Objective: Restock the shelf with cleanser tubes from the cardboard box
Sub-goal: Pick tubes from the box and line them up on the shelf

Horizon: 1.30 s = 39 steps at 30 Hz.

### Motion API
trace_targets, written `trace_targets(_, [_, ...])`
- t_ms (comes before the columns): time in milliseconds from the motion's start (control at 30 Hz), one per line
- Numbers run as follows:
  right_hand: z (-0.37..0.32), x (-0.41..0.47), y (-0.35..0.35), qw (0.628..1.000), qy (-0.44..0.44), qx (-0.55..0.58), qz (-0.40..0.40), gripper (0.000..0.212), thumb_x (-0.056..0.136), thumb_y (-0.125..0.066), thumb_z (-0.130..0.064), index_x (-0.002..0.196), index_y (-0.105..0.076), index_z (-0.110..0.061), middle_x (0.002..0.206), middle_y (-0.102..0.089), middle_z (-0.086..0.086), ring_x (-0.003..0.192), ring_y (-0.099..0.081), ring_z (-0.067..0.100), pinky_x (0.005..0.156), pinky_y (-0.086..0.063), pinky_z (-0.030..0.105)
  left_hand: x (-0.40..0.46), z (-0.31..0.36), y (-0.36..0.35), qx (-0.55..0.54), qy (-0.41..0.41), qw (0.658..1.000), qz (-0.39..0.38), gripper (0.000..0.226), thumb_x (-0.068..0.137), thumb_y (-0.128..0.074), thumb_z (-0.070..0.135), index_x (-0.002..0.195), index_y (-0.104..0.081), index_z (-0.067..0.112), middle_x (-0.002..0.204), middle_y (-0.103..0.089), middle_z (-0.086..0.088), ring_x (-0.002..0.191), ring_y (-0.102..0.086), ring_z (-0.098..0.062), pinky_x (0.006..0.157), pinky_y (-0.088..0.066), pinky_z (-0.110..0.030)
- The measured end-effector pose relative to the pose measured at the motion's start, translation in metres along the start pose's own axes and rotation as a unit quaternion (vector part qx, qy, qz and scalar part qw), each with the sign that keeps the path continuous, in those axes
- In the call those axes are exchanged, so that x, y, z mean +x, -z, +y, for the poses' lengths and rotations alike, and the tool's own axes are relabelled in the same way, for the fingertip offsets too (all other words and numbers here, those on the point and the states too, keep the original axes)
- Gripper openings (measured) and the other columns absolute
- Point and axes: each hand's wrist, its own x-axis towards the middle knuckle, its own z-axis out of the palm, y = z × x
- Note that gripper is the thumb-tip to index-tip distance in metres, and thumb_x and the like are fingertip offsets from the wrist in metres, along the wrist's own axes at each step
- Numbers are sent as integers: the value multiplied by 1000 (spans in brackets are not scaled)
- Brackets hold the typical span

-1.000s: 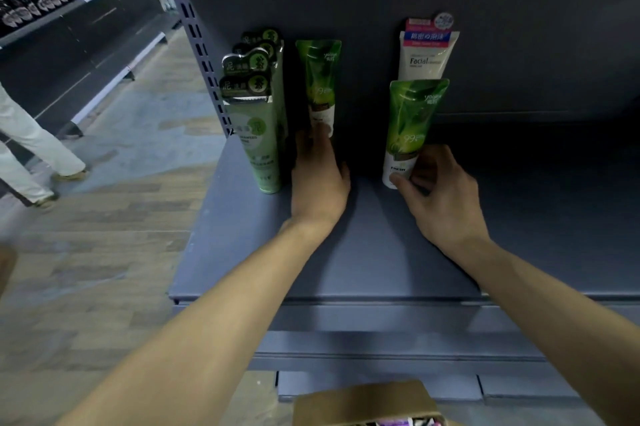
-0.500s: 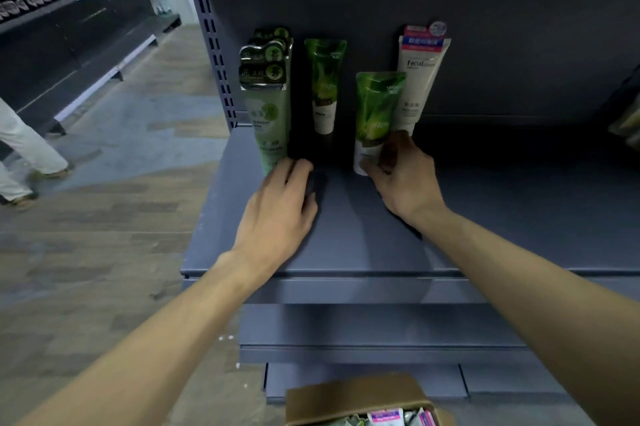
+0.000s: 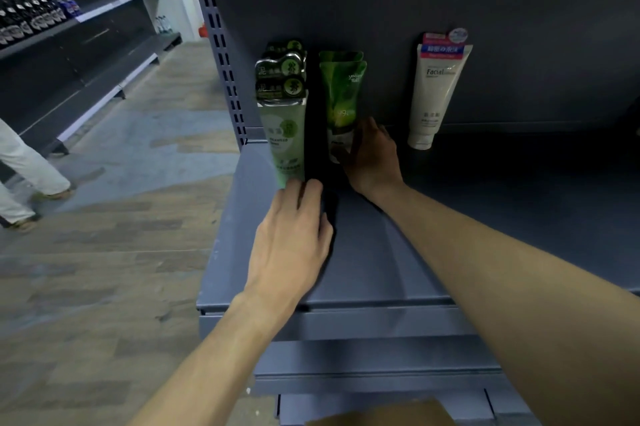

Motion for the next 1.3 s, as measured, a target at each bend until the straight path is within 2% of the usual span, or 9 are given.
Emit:
trace_targets(167, [-5, 2, 2, 998, -26, 43, -33, 41, 86, -72, -28, 116, -48, -13, 110, -65, 3, 102, -61, 23, 73, -39, 24, 1, -1, -1, -7, 4, 1000, 1, 25, 88, -59, 15, 112, -55, 10, 103, -53, -8, 89, -53, -28, 63, -49, -39])
trace_targets(300, [-6, 5, 8, 996, -38, 54, -54, 45, 87, -71, -32, 120, -46, -15, 106, -60, -3, 90, -50, 10, 71, -37, 22, 2, -1, -2, -6, 8, 1000, -3, 25, 88, -59, 16, 112, -54, 11, 103, -53, -8, 91, -52, -28, 64, -49, -39])
trace_targets(400, [-4, 7, 9, 994, -43, 73, -64, 46, 86, -72, -31, 120, -45, -16, 102, -56, -7, 89, -48, 7, 72, -37, 20, 2, 0, -2, -5, 3, 1000, -6, 26, 88, -60, 16, 113, -54, 11, 104, -53, -8, 91, -53, -28, 64, -49, -38])
trace_targets(700, [2, 11, 9, 993, -42, 76, -78, 50, 84, -75, -32, 121, -46, -16, 100, -53, -9, 95, -51, 9, 76, -38, 23, 2, -1, -2, 0, -3, 1000, -4, 25, 88, -60, 18, 111, -54, 11, 103, -52, -8, 90, -52, -28, 60, -47, -40])
trace_targets(867, [5, 14, 12, 993, -38, 70, -89, 49, 86, -73, -34, 122, -46, -16, 98, -48, -10, 93, -46, 7, 70, -37, 19, 2, -2, -5, 5, -1, 1000, 4, 24, 88, -60, 18, 110, -54, 11, 101, -52, -7, 89, -52, -28, 60, -47, -40])
trace_targets(900, [5, 14, 11, 993, -39, 70, -89, 49, 85, -74, -33, 122, -46, -16, 99, -49, -10, 93, -46, 7, 67, -36, 18, 3, -2, -5, 7, -2, 1000, 4, 24, 88, -61, 18, 110, -55, 11, 101, -52, -7, 89, -52, -28, 60, -47, -39])
trace_targets(1067, [4, 12, 12, 995, -35, 60, -74, 53, 82, -78, -32, 123, -50, -14, 117, -63, 0, 104, -57, 13, 76, -37, 18, 2, -1, -5, 27, -1, 1000, 6, 24, 87, -61, 19, 110, -54, 12, 101, -53, -6, 88, -54, -28, 56, -41, -35])
trace_targets(1167, [7, 6, 15, 997, -31, 36, -68, 57, 78, -79, -38, 122, -53, -13, 113, -62, 0, 99, -56, 12, 75, -37, 19, 2, -1, -5, 42, -5, 999, 20, 26, 88, -61, 20, 111, -55, 11, 103, -55, -7, 90, -55, -28, 58, -44, -36])
trace_targets(1300, [12, -5, 22, 998, 10, -4, -63, 55, 79, -77, -41, 122, -58, -13, 116, -64, 1, 110, -59, 19, 77, -38, 20, 1, 0, -5, 55, -9, 998, 31, 25, 88, -61, 19, 110, -55, 10, 102, -56, -9, 90, -55, -30, 58, -44, -37])
